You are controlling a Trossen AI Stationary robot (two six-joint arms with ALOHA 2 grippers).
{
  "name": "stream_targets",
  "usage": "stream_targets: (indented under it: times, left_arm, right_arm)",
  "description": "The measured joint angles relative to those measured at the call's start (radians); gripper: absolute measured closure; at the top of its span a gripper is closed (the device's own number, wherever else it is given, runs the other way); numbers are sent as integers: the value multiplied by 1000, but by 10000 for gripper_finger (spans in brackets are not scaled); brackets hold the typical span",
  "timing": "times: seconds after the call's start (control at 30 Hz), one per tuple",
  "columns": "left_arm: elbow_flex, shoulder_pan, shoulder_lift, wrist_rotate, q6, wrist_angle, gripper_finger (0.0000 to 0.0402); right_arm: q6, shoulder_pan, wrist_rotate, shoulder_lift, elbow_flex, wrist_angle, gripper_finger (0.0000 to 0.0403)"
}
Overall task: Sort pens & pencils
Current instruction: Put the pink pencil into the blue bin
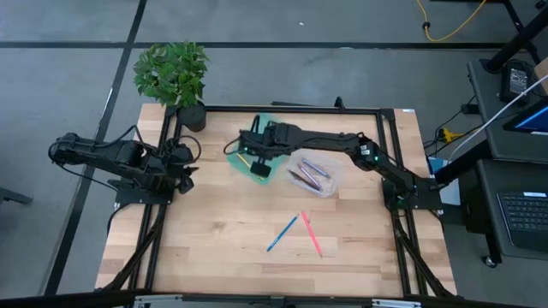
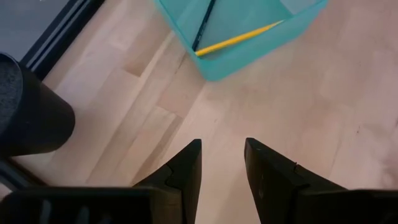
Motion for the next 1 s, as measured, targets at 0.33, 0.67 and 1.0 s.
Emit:
stream_targets:
  times: [0.33, 0.67, 1.0]
  left_arm:
    - [0, 0, 0, 49, -1, -1, 286]
    - [0, 0, 0, 58, -9, 0, 286]
    - [0, 0, 1, 85, -28, 30, 286]
  right_arm:
    - [190, 187, -182, 0, -7, -76, 380]
    - [414, 388, -258, 8, -66, -99, 379]
    - [699, 461, -259, 9, -235, -301, 379]
